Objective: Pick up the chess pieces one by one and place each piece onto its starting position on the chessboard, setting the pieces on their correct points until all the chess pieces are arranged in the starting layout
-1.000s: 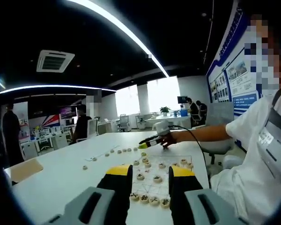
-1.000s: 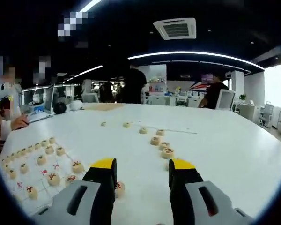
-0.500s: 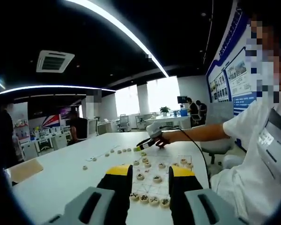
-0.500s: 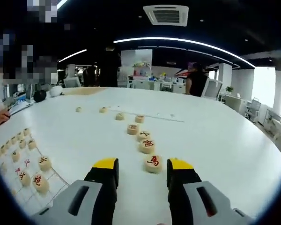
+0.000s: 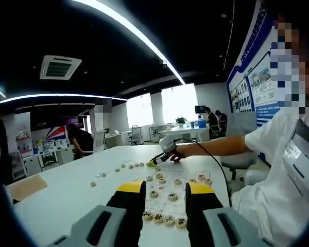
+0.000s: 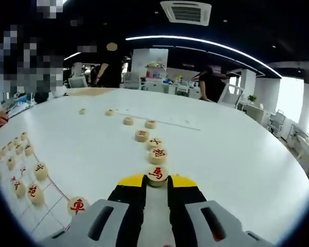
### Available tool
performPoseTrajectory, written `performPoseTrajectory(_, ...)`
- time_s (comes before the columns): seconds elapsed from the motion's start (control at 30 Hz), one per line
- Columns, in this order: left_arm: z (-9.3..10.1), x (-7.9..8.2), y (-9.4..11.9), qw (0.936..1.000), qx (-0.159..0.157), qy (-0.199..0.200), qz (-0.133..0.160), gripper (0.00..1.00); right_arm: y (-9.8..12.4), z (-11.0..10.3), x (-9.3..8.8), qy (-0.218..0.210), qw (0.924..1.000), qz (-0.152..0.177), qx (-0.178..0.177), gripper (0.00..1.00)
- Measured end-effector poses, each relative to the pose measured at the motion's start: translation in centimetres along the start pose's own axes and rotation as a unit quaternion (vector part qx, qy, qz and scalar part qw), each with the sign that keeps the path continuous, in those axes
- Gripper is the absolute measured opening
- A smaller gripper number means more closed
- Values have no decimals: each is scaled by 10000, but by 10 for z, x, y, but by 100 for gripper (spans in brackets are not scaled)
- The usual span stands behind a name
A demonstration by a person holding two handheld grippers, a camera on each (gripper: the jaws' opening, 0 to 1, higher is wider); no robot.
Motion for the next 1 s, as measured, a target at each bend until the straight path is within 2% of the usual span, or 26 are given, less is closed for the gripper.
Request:
performPoseTrajectory(0.13,0,-1,-1,10000,-5,4,-13,32,6,4,6,-5,9998,184,-37,18)
performPoseTrajectory(0.27,1,-2,-2,10000,-10,7,-22,32,17,6,12,-183,9985,490,-166,18)
performPoseTrajectory(0.4,1,-2,-3,10000,-16,11,-30,32,33,1,16,-401,9968,686,-104,18)
performPoseTrajectory(0.6,1,-2,-3,10000,-11,14,-24,32,58,-13,14,-507,9956,713,349,18)
performPoseTrajectory(0.73,4,-2,-4,10000,-39,5,-38,32,71,-26,13,-434,9944,639,715,18)
performPoseTrajectory(0.83,4,-2,-4,10000,-36,5,-32,32,79,-33,11,-434,9939,587,827,18)
performPoseTrajectory(1.0,3,-3,-4,10000,-20,18,-42,32,89,-51,11,-347,9893,505,1325,18)
Point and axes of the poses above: the point that each gripper's makers call its tool centre point, and the gripper's own axes: y roughly backward along the fingers, z roughly to its right, x roughly out of its top, the point moved 5 cm from there along y, roughly backward along the fingers, and after that the axes turned 15 degrees about z, right-handed, at the moved point
